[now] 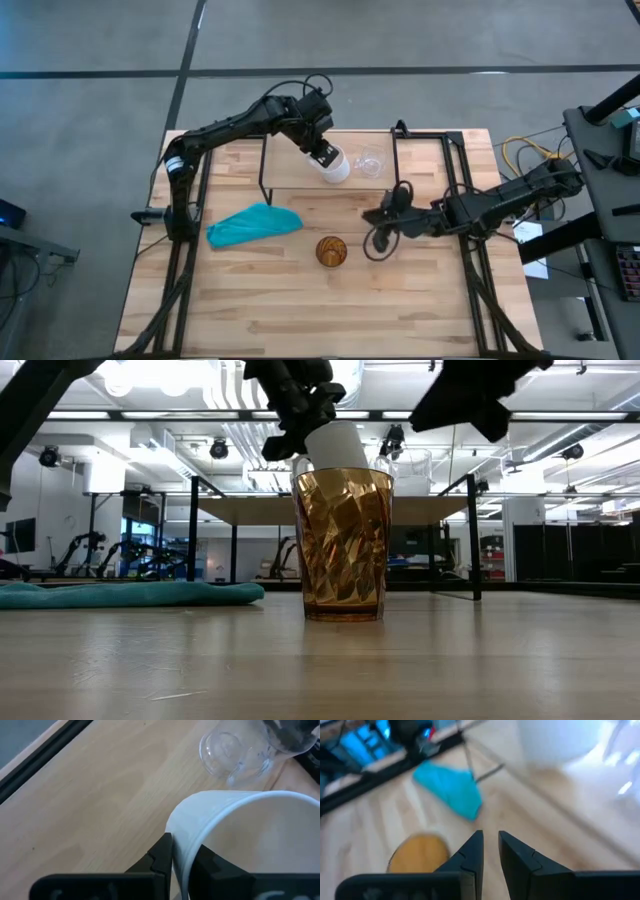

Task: Stack small to large cups/mugs on shelf
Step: Put the white mug on the shelf

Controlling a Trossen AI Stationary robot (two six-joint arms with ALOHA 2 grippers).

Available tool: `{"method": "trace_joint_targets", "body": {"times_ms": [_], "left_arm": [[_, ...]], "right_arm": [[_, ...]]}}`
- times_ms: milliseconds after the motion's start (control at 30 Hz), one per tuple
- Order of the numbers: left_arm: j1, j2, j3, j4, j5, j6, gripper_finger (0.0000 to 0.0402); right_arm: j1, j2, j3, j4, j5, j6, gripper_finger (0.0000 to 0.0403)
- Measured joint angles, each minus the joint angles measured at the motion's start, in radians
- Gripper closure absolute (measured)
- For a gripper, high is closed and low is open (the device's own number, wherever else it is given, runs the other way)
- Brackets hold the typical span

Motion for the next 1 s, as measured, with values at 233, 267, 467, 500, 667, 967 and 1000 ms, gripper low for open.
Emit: {"method": "trace_joint_targets", "body": {"times_ms": [233, 267, 467, 500, 667, 967, 1000], "left_arm": [[0.0, 0.0, 0.004, 0.005, 0.018, 0.0, 0.0381], [0.0, 0.0, 0.005, 0.005, 0.024, 0.001, 0.0381], [0.0, 0.0, 0.004, 0.003, 0.027, 0.029, 0.0381], [0.0, 0.0, 0.003, 0.002, 0.027, 0.029, 0.0381], [0.0, 0.0, 0.004, 0.002, 0.027, 0.035, 0.0381], [0.002, 0.0, -0.001, 0.001, 0.057, 0.075, 0.0381], [0.002, 0.0, -0.001, 0.001, 0.057, 0.084, 0.0381]], "right_arm": [[-0.046, 0.0, 0.0, 0.19, 0.037, -0.181, 0.0349], [-0.054, 0.0, 0.0, 0.213, 0.037, -0.208, 0.0349], [-0.121, 0.0, 0.0, 0.344, 0.034, -0.336, 0.0349], [-0.135, 0.0, 0.0, 0.358, 0.034, -0.338, 0.0348], [-0.192, 0.001, 0.0, 0.392, 0.029, -0.357, 0.0348], [-0.264, 0.001, 0.0, 0.46, -0.008, -0.368, 0.0348], [-0.27, 0.001, 0.0, 0.464, -0.01, -0.368, 0.0348]]}}
